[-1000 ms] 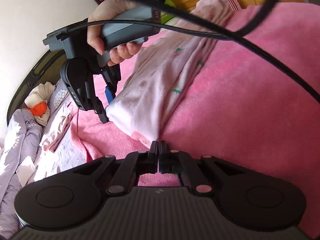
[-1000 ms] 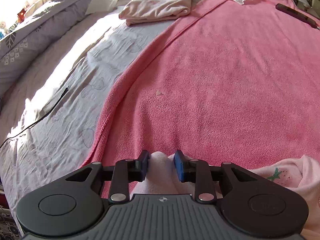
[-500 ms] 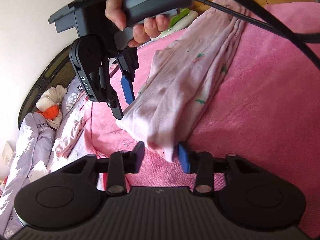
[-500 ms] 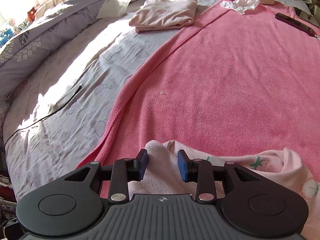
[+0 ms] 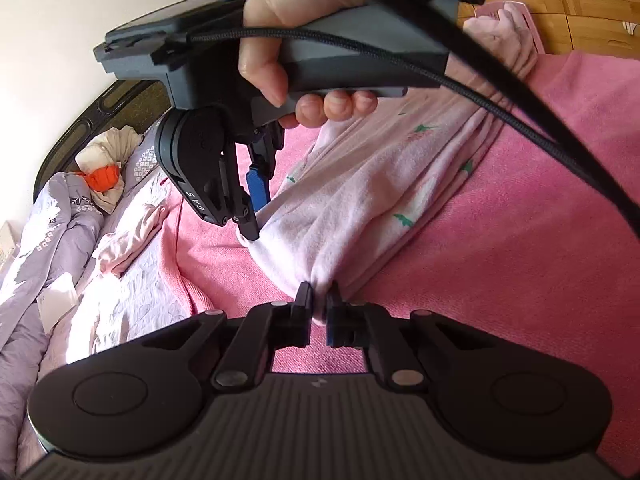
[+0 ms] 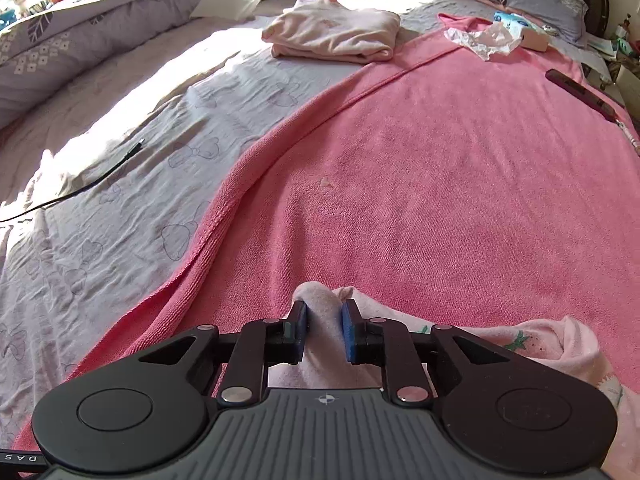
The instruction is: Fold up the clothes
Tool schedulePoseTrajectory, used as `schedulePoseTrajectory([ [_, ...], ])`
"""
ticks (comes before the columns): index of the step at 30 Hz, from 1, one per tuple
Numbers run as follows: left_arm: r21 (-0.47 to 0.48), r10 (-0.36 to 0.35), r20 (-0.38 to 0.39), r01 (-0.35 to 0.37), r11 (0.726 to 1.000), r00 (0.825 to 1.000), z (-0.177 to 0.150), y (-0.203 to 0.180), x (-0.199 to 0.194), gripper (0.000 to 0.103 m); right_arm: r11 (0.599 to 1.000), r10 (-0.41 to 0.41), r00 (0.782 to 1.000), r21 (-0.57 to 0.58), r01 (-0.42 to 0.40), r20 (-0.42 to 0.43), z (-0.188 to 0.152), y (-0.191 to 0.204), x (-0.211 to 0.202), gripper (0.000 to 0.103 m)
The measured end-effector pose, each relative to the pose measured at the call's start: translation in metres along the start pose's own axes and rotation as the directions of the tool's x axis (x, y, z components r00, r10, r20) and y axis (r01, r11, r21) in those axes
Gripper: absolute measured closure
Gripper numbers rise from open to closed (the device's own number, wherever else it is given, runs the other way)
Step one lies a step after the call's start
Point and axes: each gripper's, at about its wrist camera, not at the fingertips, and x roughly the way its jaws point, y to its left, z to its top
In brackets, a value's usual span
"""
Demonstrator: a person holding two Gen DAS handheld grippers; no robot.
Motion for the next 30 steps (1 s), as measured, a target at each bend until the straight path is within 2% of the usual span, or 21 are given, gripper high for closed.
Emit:
schedulePoseTrajectory([
  [5,-0.032,0.032,0.052,-0.030,0.999,0.998,0.012,0.015,-0.022,0.102,0.996,0.018,1.000,0.082,-0.020,0.026,0.003,-0.008,-0.004,0.089],
  [11,0.004,-0.026,-0.037,0.026,1.000,0.999,-0.008,0.000,-0.004,0.103,0.980,0.078,0.997,0.181,-0.079,0.015,0.006,-0.026,0.000,0.090],
  [13,0.002,-0.041,-0.039,0.041,0.999,0.998,-0.010,-0.001,-0.005,0.103,0.968,0.130,0.990,0.208,-0.140,0.061,0.006,-0.034,-0.008,0.090],
  [15,-0.008,-0.051,-0.030,0.051,0.999,0.998,-0.013,0.000,-0.010,0.103,0.964,0.132,0.980,0.213,-0.163,0.149,0.003,-0.043,-0.029,0.088],
  [17,-0.023,-0.057,-0.022,0.056,0.998,0.998,-0.014,0.004,-0.013,0.103,0.986,0.066,0.974,0.134,-0.097,0.216,-0.007,-0.046,-0.057,0.087],
  [19,-0.047,-0.060,-0.014,0.059,0.997,0.998,-0.012,0.011,-0.012,0.103,0.999,-0.002,0.974,-0.048,0.013,0.228,-0.029,-0.036,-0.079,0.084],
  [20,-0.058,-0.059,-0.012,0.059,0.997,0.998,-0.011,0.014,-0.012,0.103,0.988,-0.010,0.977,-0.148,0.043,0.213,-0.044,-0.029,-0.086,0.084],
  [21,-0.064,-0.062,-0.013,0.061,0.996,0.998,-0.010,0.015,-0.013,0.103,0.967,-0.011,0.982,-0.248,0.059,0.190,-0.060,-0.020,-0.093,0.084],
  [23,-0.066,-0.070,-0.016,0.069,0.995,0.997,-0.009,0.015,-0.014,0.103,0.898,-0.014,0.991,-0.435,0.071,0.131,-0.095,-0.001,-0.102,0.083],
  [25,-0.056,-0.081,-0.023,0.080,0.995,0.996,-0.010,0.013,-0.015,0.102,0.833,-0.025,0.995,-0.549,0.072,0.093,-0.122,0.015,-0.105,0.083],
  [26,-0.054,-0.084,-0.027,0.082,0.995,0.996,-0.011,0.013,-0.015,0.102,0.808,-0.034,0.996,-0.584,0.078,0.086,-0.133,0.020,-0.106,0.083],
  [30,-0.091,-0.099,-0.034,0.095,0.991,0.995,-0.010,0.020,-0.013,0.102,0.786,-0.096,0.986,-0.597,0.160,0.138,-0.151,0.037,-0.094,0.083],
])
